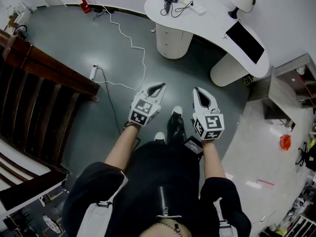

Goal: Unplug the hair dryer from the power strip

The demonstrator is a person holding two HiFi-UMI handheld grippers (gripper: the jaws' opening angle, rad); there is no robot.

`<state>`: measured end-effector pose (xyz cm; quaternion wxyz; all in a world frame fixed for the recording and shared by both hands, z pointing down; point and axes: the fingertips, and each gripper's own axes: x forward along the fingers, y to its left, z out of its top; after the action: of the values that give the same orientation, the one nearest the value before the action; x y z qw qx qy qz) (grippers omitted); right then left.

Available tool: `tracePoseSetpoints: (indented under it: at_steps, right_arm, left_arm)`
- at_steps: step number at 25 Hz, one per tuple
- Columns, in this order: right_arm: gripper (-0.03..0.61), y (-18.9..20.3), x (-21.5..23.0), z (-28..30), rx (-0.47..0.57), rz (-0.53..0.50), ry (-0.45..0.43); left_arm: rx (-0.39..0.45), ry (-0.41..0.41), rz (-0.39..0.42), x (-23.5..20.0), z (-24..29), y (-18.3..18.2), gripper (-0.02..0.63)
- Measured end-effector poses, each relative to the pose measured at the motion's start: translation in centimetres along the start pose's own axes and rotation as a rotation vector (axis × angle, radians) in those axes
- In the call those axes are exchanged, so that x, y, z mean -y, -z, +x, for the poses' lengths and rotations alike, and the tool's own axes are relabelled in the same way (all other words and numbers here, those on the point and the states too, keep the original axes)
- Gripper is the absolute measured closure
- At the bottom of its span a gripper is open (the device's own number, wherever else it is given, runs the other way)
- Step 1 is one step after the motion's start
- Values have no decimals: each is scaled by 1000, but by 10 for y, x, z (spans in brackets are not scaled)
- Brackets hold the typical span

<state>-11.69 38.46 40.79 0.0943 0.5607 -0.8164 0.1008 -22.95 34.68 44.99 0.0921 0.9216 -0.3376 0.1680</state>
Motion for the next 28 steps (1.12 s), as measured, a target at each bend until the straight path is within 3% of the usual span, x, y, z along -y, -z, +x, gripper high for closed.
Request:
tracePoseSetpoints:
  at_steps: [12, 28]
  right_arm:
    - [574, -37, 72, 85, -2, -7, -78]
    - [574, -77, 161, 159, 33, -18, -161]
  left_arm:
    - [-23, -59, -13, -50, 85, -41, 601]
    - [-26, -141, -2, -87, 170, -93, 601]
